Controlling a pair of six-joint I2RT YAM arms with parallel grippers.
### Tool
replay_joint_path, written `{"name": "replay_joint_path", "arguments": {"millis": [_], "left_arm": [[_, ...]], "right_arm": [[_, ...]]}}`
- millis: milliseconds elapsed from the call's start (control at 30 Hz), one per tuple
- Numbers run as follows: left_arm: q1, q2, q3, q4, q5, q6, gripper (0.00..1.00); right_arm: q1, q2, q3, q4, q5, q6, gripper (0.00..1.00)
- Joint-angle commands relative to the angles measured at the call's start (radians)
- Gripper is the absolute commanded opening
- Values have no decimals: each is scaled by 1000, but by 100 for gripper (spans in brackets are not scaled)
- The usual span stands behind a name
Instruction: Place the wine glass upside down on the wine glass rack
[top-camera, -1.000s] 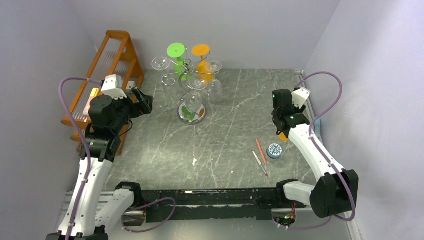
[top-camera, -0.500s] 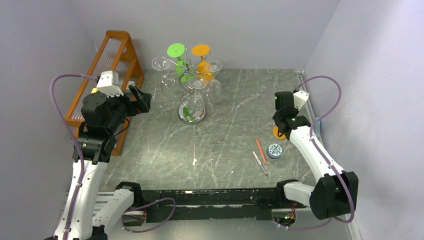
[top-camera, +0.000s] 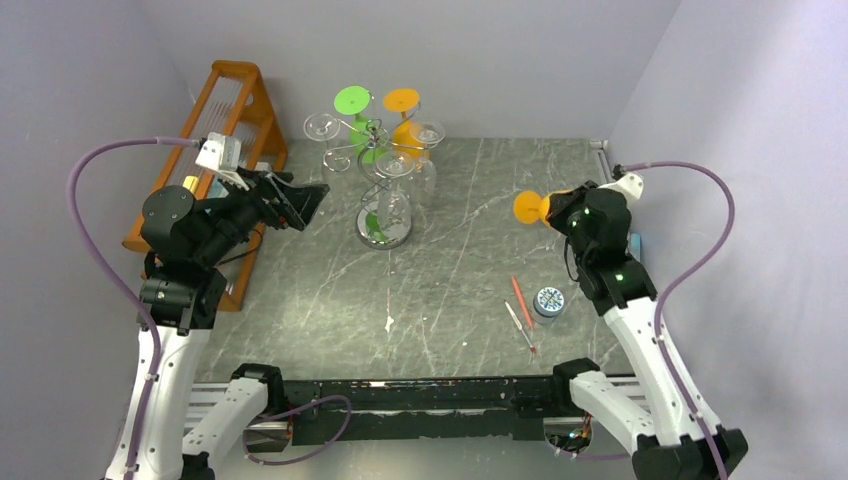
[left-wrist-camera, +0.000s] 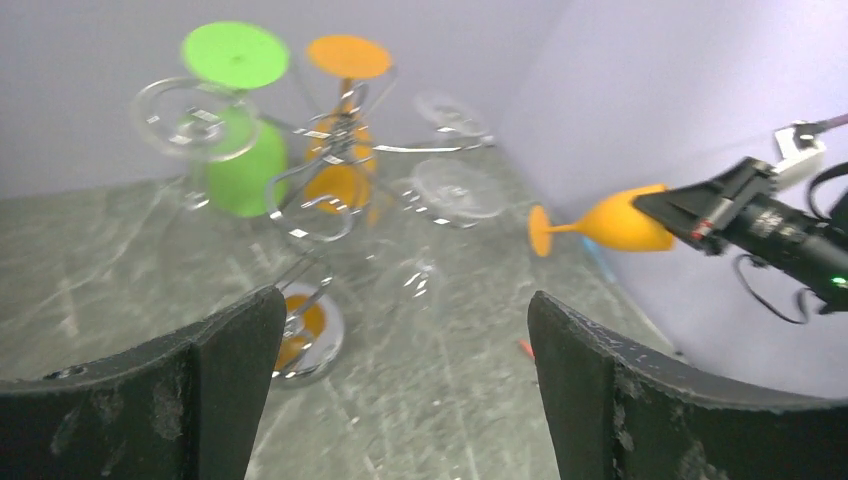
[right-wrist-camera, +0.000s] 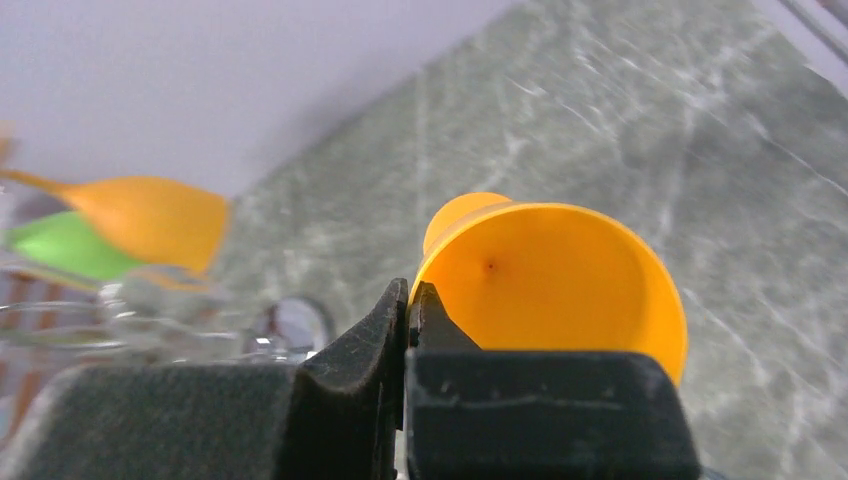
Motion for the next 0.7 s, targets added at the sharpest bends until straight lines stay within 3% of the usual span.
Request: {"name": "replay_joint_path", "arguments": {"millis": [0, 133, 333, 500, 667], "left_arm": [[-3, 12, 12, 163, 235, -143, 93], [-3, 28, -17, 389, 363, -331, 92], [-12, 54, -80, 790, 382, -624, 95], [-78, 121, -22, 846, 333, -662, 96], [-297, 236, 19, 891, 224, -634, 97]], "right_arm": [[5, -99, 7, 150, -155, 22, 0], [5, -173, -6, 281, -290, -13, 0], [5, -293, -56, 493, -411, 30, 0], [5, -345, -88, 622, -460, 101, 0], [5, -377, -137, 754, -484, 196, 0]]}}
